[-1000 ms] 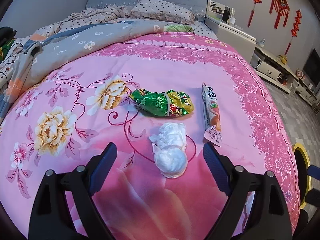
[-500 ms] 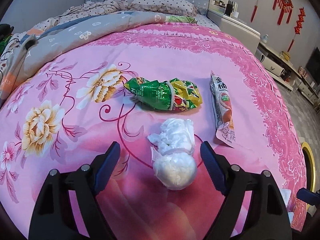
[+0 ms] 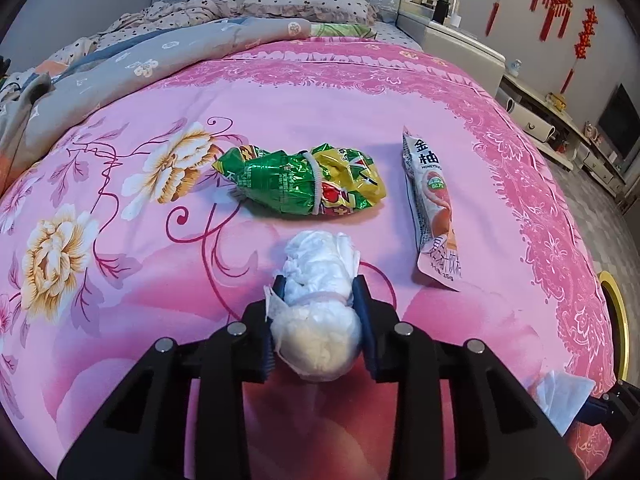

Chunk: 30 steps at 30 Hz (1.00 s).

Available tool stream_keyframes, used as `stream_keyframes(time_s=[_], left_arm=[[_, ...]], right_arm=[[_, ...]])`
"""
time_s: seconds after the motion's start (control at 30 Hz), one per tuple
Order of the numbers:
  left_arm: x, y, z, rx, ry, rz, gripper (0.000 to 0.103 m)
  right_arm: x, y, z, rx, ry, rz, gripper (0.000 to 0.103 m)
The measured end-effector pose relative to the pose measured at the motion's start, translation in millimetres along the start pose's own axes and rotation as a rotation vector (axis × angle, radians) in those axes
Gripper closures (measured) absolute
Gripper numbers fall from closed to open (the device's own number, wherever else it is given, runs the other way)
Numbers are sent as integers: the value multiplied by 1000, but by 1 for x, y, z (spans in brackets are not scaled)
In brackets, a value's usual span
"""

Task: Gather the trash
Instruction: 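Grasp a white tissue ball with the left tool while the right tool grasps another tissue, then carry both white tissue balls over the yellow-rimmed bin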

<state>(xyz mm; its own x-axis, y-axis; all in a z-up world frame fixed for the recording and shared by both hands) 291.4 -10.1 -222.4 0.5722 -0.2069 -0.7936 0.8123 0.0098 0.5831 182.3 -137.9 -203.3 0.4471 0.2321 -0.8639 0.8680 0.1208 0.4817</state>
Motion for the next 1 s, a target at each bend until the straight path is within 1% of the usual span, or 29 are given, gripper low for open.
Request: stream_keyframes(time_s=[0.07, 0.13, 0.27, 0.33, 0.53, 0.63, 0.87, 1.0], left_arm=[[0, 0, -1, -7, -5, 1, 74], [-1, 1, -1, -15, -10, 3, 74], [-4, 0, 0, -29, -29, 4, 75], [-7, -1, 0, -36, -40, 5, 75], [-24, -3, 9, -14, -43, 29, 75], [-31, -7, 16, -7, -51, 30, 75], [-48, -12, 26, 15, -43, 31, 75], [-68, -13, 36, 35, -34, 50, 75]], right_arm=[[2, -1, -5, -20, 17, -3, 54], [2, 0, -12, -34, 47, -3, 63], [-3, 2, -15, -55, 46, 18, 69], [-8, 1, -14, -54, 42, 28, 70], [-37, 6, -8, -92, -36, 118, 71], [-51, 3, -2, -77, -34, 133, 71], [-72, -6, 16, -34, -39, 154, 71], [-82, -12, 31, 2, -32, 157, 70]])
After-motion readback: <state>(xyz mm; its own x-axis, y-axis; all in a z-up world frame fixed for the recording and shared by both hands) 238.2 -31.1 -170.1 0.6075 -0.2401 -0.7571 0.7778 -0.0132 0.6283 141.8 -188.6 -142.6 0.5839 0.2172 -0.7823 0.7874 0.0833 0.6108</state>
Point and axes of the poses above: each gripper's, at about its wrist camera, not at the fingertips, and x roughly the way its jaws point, z to its right, y to its top, the point moved 9 cm from there along x, roughly the way its jaws point, and after that the axes turned 3 degrees about -y, right-handed, at the moved point
